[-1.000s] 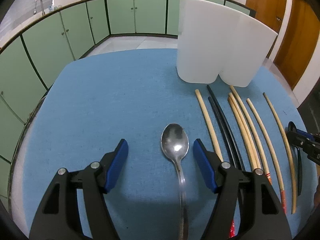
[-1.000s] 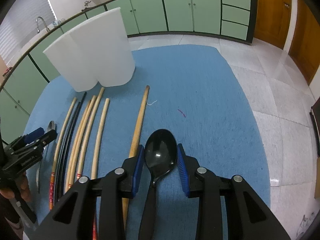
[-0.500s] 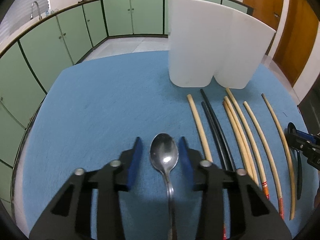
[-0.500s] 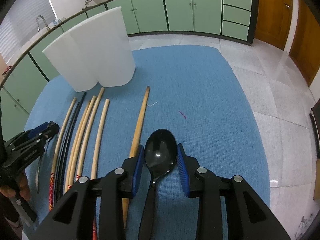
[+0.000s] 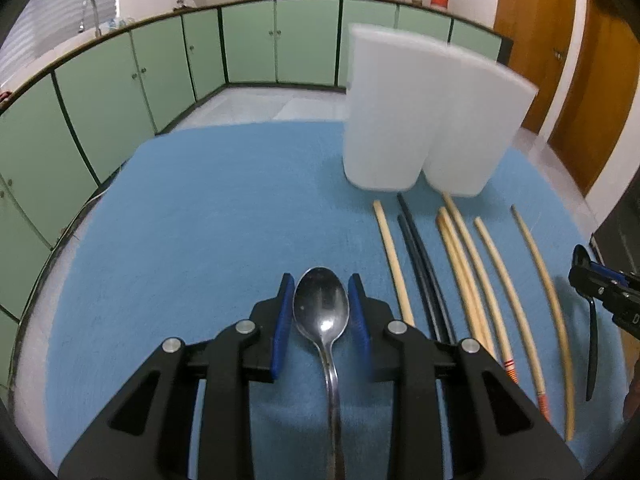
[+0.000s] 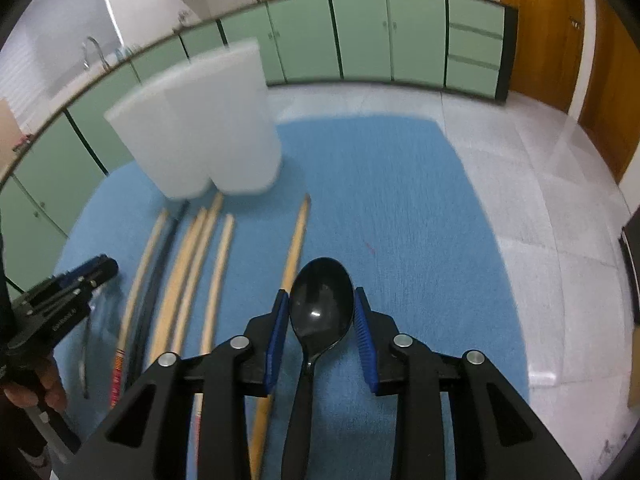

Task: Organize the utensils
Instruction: 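Lift both spoons and drop them into the white utensil holder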

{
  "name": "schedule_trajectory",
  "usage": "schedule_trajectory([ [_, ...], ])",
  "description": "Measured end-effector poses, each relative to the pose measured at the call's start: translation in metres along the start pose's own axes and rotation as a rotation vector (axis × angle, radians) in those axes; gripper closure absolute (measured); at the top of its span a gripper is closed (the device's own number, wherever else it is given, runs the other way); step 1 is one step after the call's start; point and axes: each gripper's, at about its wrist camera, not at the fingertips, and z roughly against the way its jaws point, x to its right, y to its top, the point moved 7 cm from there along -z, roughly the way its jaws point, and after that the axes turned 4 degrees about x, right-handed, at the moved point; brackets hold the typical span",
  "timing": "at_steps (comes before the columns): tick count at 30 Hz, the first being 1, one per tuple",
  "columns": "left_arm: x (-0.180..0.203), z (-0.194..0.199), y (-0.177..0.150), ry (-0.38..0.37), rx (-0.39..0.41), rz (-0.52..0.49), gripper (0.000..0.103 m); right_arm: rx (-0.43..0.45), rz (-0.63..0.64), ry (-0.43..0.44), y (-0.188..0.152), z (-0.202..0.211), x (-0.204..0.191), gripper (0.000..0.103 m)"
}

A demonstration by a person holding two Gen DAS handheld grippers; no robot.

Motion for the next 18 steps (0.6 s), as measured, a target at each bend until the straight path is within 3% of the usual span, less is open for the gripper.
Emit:
schedule_trajectory([
  [10, -0.006, 0.066, 0.036, -0.018, 0.238, 0.065, 0.077, 0.344, 0.035, 0.085, 0.052, 0.066, -0.023, 0.071],
  [18, -0.006, 0.092, 0.086, -0.046, 0.386, 0.104, 0.078, 0.475, 0.030, 0.115, 0.091, 0.072, -0.029, 0.071],
])
